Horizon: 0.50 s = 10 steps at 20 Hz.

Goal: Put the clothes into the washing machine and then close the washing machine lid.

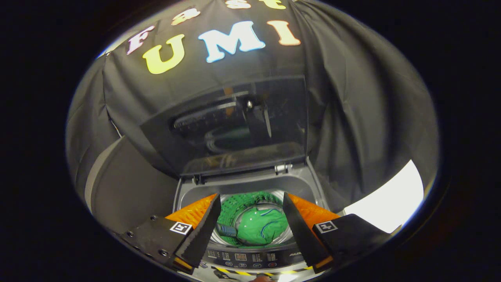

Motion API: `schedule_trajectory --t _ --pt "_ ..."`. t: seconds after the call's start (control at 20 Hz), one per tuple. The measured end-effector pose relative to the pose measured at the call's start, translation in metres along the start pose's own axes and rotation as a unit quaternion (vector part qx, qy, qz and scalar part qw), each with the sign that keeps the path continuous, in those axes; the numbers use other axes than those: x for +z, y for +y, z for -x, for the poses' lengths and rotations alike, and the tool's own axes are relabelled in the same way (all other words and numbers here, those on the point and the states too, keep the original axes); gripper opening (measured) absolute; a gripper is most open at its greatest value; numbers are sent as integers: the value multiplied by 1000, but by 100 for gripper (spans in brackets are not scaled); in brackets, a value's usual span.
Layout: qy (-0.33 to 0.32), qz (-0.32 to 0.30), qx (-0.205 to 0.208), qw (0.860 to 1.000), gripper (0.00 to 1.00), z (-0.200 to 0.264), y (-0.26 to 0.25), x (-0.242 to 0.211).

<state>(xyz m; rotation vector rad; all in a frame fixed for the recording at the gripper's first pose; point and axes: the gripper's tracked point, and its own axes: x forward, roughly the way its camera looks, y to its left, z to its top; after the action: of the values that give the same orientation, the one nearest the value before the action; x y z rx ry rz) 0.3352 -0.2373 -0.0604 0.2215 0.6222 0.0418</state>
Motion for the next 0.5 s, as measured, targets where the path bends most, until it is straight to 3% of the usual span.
schedule_trajectory --t 0.35,0.5 --pt "-80 27 34 996 98 19 46 112" --pt "-87 44 29 995 98 10 63 143"
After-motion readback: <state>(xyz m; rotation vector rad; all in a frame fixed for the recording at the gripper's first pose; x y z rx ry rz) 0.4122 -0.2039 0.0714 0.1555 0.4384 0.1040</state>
